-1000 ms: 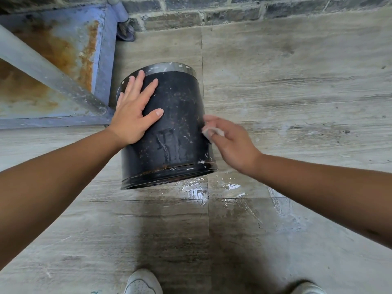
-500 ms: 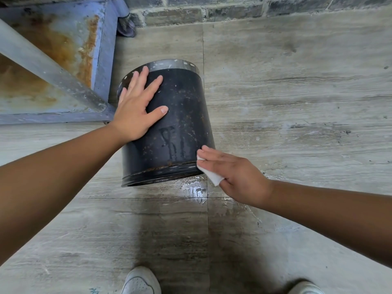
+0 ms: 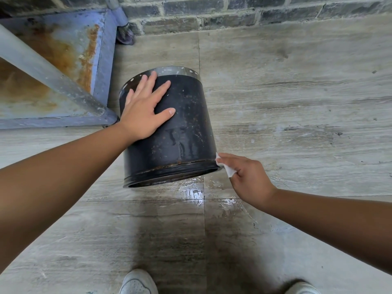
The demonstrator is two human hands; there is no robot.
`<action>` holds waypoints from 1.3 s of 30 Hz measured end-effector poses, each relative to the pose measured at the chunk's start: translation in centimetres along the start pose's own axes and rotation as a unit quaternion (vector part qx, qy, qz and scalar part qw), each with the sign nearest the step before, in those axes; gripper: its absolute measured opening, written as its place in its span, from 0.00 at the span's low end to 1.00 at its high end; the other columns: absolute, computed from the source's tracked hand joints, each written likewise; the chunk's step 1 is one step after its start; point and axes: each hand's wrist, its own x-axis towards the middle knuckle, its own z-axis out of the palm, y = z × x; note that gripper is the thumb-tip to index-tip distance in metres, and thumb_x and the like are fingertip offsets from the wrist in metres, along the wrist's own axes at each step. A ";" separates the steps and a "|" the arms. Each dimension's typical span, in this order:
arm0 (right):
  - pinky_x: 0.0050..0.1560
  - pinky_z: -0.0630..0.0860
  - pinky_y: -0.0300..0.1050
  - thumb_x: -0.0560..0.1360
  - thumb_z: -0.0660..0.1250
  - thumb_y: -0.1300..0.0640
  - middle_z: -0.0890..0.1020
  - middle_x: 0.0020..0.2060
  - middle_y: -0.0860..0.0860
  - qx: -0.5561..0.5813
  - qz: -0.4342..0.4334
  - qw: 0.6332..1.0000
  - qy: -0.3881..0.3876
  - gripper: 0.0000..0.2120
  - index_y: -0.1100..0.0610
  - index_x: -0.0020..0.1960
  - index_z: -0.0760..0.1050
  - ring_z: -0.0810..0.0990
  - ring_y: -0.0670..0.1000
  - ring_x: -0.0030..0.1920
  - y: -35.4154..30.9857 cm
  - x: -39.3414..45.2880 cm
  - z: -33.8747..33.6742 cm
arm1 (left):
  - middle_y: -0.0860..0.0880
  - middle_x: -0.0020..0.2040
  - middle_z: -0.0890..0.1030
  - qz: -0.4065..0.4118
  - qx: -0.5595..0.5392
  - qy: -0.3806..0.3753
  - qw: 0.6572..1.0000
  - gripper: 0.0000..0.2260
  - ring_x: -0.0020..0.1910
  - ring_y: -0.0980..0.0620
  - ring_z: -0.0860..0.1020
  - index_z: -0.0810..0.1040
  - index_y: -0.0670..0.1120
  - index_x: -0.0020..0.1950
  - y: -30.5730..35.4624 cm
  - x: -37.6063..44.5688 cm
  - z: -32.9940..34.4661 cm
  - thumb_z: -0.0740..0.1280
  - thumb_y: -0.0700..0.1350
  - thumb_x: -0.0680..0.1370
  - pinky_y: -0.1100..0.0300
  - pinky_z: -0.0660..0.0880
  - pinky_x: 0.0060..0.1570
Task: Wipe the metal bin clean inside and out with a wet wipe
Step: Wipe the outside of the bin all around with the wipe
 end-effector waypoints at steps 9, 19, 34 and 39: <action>0.22 0.65 0.33 0.77 0.62 0.61 0.78 0.30 0.49 0.028 0.268 0.959 -0.089 0.09 0.55 0.41 0.78 0.70 0.42 0.22 2.8 -0.6 -0.6 | 0.50 0.78 0.56 -0.028 -0.033 0.015 0.999 0.28 0.77 0.47 0.52 0.63 0.56 0.75 0.8 1.1 -1.2 0.61 0.60 0.76 0.43 0.52 0.72; 0.37 0.71 0.45 0.73 0.64 0.59 0.79 0.30 0.51 0.129 0.285 0.950 -0.008 0.09 0.54 0.35 0.78 0.75 0.50 0.33 0.7 1.0 -2.6 | 0.43 0.46 0.80 -0.163 0.025 -0.190 0.968 0.20 0.44 0.41 0.78 0.76 0.45 0.44 2.1 7.8 -7.0 0.75 0.60 0.68 0.47 0.77 0.46; 0.37 0.70 0.47 0.71 0.64 0.57 0.78 0.31 0.51 0.356 0.232 0.890 0.167 0.09 0.49 0.37 0.82 0.73 0.50 0.33 -2.0 4.2 -4.5 | 0.57 0.33 0.74 0.067 0.107 -0.047 0.991 0.15 0.33 0.59 0.68 0.71 0.51 0.37 11.1 0.6 -11.5 0.78 0.51 0.66 0.60 0.63 0.32; 0.33 0.73 0.38 0.70 0.67 0.61 0.80 0.31 0.44 0.395 0.238 0.866 0.194 0.09 0.47 0.42 0.82 0.76 0.43 0.31 -1.6 6.4 -6.0 | 0.49 0.38 0.77 0.052 0.112 -0.001 0.992 0.17 0.42 0.47 0.74 0.66 0.53 0.33 10.1 2.0 -8.8 0.75 0.49 0.71 0.50 0.72 0.42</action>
